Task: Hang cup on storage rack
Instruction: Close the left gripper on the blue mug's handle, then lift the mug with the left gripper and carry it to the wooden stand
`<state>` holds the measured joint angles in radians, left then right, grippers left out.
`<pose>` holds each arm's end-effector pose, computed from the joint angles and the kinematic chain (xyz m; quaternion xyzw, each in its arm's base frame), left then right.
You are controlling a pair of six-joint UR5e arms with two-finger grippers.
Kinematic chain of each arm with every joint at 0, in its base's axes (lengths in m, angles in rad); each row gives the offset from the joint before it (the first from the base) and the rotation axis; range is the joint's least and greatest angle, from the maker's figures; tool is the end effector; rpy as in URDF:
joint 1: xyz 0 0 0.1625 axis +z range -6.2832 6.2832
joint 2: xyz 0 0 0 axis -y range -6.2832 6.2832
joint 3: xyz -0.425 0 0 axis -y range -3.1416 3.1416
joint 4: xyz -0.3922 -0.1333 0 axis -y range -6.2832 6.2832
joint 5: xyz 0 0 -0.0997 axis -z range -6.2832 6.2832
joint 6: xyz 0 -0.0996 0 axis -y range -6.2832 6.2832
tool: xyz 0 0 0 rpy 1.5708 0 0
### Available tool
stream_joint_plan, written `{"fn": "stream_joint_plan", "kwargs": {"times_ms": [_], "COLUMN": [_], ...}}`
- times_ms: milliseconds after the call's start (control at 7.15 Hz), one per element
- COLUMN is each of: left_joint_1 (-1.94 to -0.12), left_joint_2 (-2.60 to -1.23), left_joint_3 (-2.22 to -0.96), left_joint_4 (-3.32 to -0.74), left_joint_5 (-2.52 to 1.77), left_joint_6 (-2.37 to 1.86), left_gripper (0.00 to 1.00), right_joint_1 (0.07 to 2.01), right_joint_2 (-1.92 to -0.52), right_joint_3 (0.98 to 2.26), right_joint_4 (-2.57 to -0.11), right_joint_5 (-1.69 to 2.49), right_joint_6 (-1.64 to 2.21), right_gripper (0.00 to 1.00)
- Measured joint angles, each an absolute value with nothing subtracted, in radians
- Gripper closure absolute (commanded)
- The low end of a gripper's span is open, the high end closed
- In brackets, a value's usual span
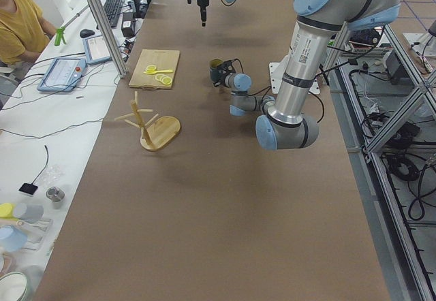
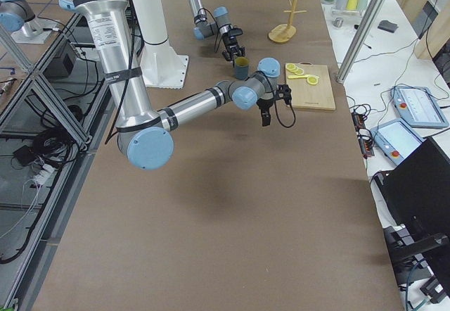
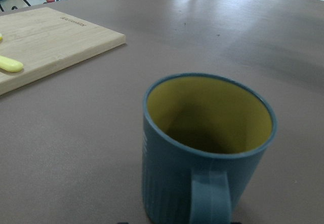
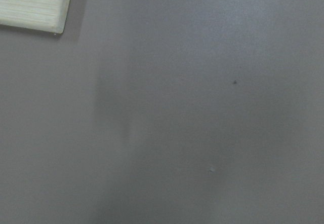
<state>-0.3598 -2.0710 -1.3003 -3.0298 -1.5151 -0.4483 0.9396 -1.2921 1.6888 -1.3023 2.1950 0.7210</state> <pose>0.5808 -0.3668 0.3354 0.5181 0.5388 0.2278 0.6240 -0.2976 -0.5343 0.4216 0.0608 -0.4208 -0.0598 0.9031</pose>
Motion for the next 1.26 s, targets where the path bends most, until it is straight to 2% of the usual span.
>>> {"fn": "stream_joint_plan", "kwargs": {"times_ms": [839, 1259], "left_joint_1": [-0.370, -0.394], "left_joint_2": [-2.060, -2.026], "left_joint_3": [-1.359, -1.367], "left_joint_4": [-3.060, -3.269], "left_joint_5": [-1.465, -1.292], "left_joint_6": [-0.751, -1.065], "left_gripper": [1.00, 1.00], "right_joint_1": [0.940, 0.947], "right_joint_2": [-1.288, -1.288], "right_joint_3": [1.695, 1.700], "right_joint_4": [-1.302, -1.302], "right_joint_5": [2.195, 2.195], "right_joint_6": [0.721, 0.722], "right_gripper": [0.00, 0.00]}}
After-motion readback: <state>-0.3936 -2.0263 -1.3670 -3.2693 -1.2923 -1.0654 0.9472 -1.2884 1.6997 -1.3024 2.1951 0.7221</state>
